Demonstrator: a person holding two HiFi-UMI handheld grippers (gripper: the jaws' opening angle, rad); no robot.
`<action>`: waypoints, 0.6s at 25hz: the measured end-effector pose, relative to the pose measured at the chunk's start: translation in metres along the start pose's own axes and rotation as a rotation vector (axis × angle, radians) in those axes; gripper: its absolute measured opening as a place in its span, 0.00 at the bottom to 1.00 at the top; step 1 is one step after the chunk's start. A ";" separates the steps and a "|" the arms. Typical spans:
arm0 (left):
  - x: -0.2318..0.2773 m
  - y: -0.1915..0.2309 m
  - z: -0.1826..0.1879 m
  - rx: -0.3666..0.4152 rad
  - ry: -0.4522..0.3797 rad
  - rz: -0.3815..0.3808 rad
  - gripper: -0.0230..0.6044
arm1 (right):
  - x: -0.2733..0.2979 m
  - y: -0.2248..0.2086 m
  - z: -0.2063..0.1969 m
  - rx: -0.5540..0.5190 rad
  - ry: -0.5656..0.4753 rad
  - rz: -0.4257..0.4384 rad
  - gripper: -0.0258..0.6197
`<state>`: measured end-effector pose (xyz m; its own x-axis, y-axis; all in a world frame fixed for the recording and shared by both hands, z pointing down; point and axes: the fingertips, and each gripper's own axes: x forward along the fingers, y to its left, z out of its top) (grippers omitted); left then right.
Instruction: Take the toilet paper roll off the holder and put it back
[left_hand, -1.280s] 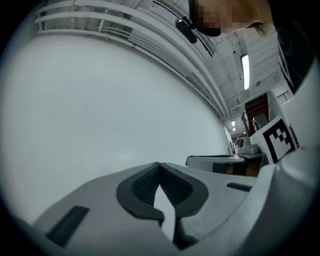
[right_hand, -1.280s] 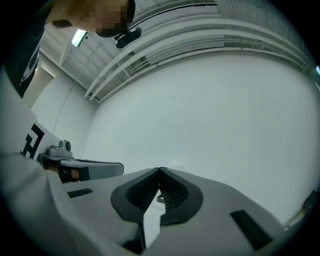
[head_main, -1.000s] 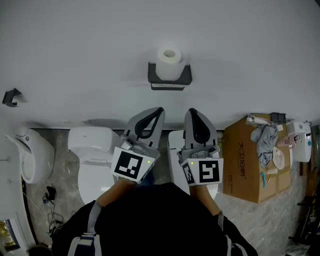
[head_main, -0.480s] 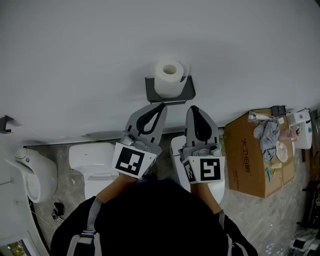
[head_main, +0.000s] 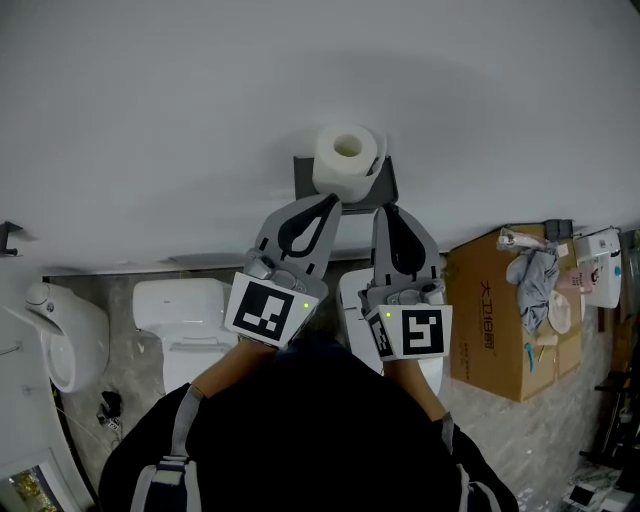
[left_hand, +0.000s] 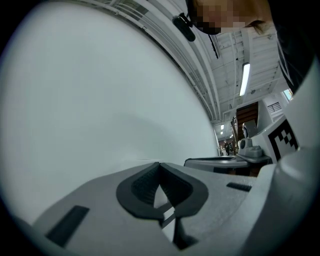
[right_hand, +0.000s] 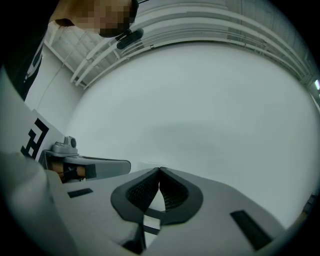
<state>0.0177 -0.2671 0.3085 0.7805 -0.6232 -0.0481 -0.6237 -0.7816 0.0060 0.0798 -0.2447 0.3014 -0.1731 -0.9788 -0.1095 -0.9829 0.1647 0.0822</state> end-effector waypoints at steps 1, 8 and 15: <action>0.002 0.001 0.000 0.000 0.001 0.007 0.04 | 0.003 -0.002 0.003 -0.001 -0.015 0.004 0.07; 0.009 0.011 0.001 0.022 -0.007 0.073 0.04 | 0.014 -0.009 0.009 -0.006 -0.056 0.034 0.07; 0.025 0.018 -0.002 0.002 0.022 0.083 0.44 | 0.021 -0.016 0.009 -0.001 -0.067 0.051 0.07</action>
<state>0.0256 -0.2967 0.3095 0.7267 -0.6865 -0.0256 -0.6866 -0.7270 0.0066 0.0911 -0.2668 0.2885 -0.2268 -0.9587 -0.1716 -0.9727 0.2140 0.0899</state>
